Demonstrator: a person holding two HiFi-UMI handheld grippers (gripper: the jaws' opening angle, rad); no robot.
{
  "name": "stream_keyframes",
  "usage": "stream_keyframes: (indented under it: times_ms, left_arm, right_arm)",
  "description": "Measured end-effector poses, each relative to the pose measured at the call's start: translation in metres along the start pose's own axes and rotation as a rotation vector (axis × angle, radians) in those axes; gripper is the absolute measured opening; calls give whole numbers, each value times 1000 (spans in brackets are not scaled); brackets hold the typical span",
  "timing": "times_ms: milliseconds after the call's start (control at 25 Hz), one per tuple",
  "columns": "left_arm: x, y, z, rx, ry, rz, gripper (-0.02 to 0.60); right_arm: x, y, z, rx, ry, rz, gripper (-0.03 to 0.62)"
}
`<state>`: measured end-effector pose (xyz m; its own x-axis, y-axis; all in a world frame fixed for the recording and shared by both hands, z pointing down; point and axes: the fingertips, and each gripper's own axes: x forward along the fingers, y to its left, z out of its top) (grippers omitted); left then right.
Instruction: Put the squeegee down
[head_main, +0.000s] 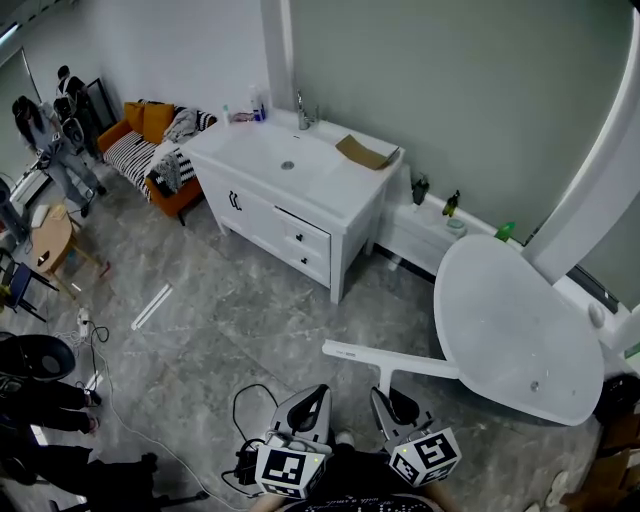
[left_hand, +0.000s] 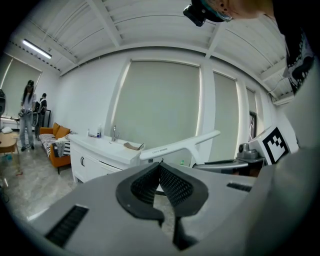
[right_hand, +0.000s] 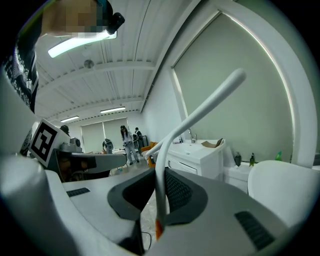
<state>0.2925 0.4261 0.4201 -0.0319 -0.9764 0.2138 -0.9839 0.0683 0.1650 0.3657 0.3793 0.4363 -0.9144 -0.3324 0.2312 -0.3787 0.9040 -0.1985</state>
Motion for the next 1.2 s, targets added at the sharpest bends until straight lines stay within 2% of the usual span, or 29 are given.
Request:
stream_keyframes:
  times_ms: [360,560,800,1200]
  left_arm:
    - [35,74,39,26,4,-36,6]
    - [48,102,43,42,4,-50,6]
    - [70,112,42,64,24,-87,5]
    - [136,134,49,40,35,-68,6]
  right_arm:
    - [78,0,40,10,-20,-10,61]
    - [105,4,41,5,-34,-16,61]
    - [126,-10,38,33,-14,-46,61]
    - [174,-69,49,67,22,-63,61]
